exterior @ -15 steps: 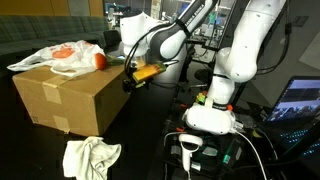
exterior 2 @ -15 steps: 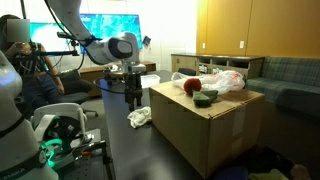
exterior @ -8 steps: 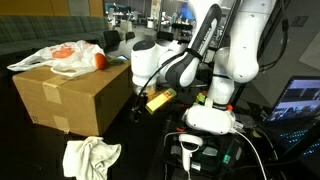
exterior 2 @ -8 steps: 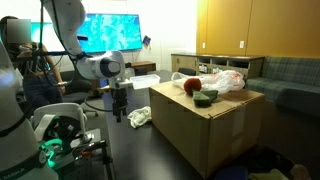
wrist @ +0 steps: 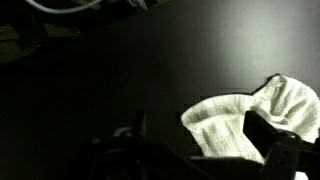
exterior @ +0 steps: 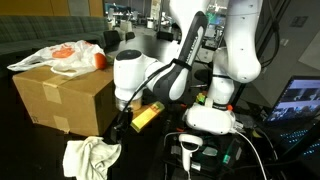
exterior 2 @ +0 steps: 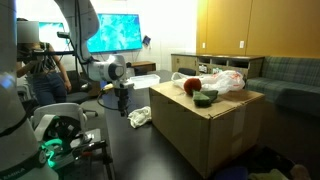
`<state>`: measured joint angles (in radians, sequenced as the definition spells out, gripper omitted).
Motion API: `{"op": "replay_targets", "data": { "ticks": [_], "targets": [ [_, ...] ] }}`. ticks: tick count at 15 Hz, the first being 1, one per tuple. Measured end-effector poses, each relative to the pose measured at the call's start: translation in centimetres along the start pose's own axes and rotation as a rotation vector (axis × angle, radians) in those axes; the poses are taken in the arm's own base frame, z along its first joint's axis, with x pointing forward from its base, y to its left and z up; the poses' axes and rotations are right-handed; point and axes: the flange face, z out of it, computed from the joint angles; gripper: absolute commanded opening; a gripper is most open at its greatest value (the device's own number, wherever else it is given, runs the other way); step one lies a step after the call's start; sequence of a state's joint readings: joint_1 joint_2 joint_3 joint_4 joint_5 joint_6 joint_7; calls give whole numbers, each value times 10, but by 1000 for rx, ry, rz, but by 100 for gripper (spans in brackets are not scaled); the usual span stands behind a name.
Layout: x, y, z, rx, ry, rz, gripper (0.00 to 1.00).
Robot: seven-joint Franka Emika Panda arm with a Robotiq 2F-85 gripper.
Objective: Put all the objects from the box on the table, and then put all the objects that were on the table on the box
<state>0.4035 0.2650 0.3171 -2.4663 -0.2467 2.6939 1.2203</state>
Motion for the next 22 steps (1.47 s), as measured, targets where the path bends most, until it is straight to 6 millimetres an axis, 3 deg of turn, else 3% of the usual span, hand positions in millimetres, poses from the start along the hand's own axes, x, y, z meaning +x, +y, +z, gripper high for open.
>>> {"op": "replay_targets", "data": {
  "ticks": [4,8,15,22],
  "targets": [
    [22,-42,-9,59,23,-48,100],
    [29,-73,-15,99,30,-102,100],
    [33,-103,-14,92,-18,-172,100],
    [67,-127,6,5,-62,-183,100]
  ]
}}
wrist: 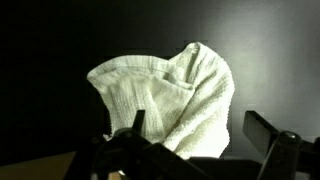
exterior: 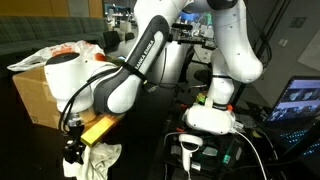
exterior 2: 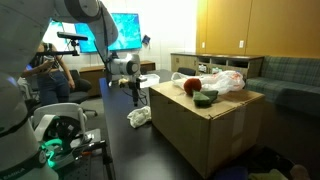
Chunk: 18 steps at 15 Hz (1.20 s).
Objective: Put all the objects from the box on the table, and then put all the objects that were on the table on the box
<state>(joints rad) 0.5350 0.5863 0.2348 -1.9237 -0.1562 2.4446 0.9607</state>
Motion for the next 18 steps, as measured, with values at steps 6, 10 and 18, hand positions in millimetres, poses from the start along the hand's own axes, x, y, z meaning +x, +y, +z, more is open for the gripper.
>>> {"op": "replay_targets", "data": {
  "ticks": [6,10,18],
  "targets": [
    [38,-4,16,-17,0,9,100],
    [51,-6,26,-20,4,13,100],
    [59,-2,62,-36,-27,1,100]
  ]
}}
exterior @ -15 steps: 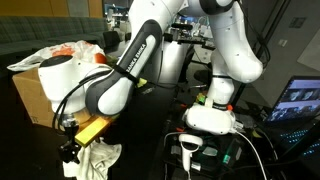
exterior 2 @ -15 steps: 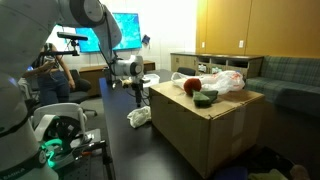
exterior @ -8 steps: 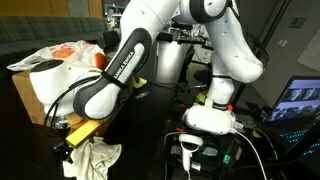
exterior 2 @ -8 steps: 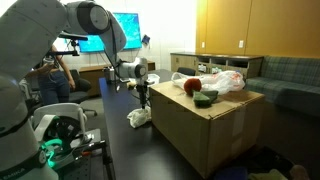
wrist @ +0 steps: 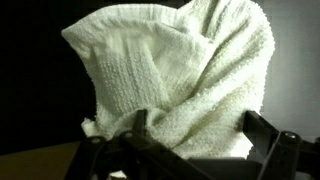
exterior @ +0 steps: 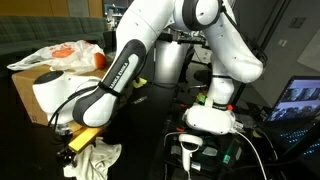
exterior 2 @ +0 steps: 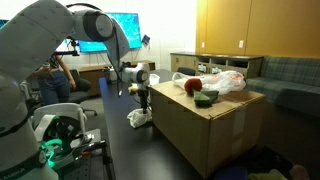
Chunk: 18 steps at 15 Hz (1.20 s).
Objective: Put all the objects from the box on the table, and then put all the objects that were on the table on the box
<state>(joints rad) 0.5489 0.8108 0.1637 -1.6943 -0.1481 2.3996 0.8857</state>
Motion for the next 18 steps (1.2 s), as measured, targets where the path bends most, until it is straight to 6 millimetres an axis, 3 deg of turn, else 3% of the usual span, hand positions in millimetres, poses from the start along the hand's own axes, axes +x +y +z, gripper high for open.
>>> {"op": "replay_targets", "data": {
  "ticks": [7,9,10,17,18],
  "targets": [
    [3,1,29,-11,-30,-13,98],
    [4,0,30,-8,-31,-13,73],
    [4,0,30,-8,-31,-13,71],
    [9,0,26,-4,-22,-14,17],
    [9,0,25,-3,-20,-14,13]
  ]
}}
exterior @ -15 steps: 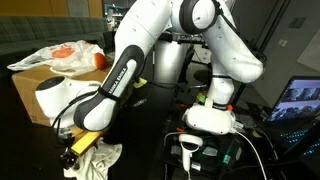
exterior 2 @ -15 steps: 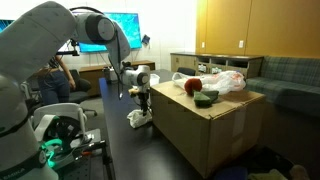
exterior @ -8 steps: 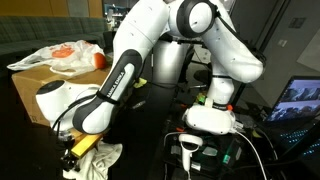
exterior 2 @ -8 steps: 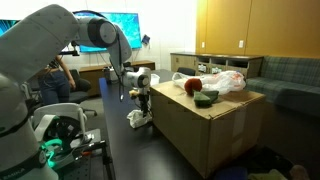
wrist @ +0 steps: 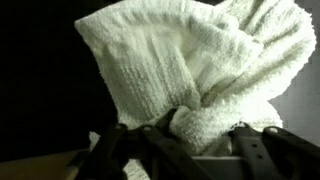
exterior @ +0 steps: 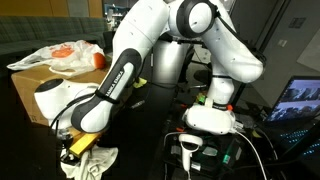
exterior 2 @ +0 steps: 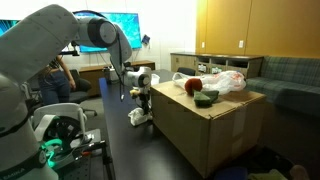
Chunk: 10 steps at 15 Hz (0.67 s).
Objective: Put all the objects from the box on the table, and then put all the objects that were on the table on the box
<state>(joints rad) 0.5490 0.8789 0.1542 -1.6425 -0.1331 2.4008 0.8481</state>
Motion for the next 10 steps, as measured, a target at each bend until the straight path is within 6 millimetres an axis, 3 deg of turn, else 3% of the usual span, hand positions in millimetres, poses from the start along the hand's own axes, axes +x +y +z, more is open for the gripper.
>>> {"op": "replay_targets", "data": {
  "ticks": [2,6,8,10],
  "targets": [
    [0,0,-2,1,2,-3,10],
    [1,-1,-14,-10,30,-16,13],
    [0,-2,-34,-32,68,-42,13],
    [-7,-6,-67,-58,116,-85,13]
  ]
}}
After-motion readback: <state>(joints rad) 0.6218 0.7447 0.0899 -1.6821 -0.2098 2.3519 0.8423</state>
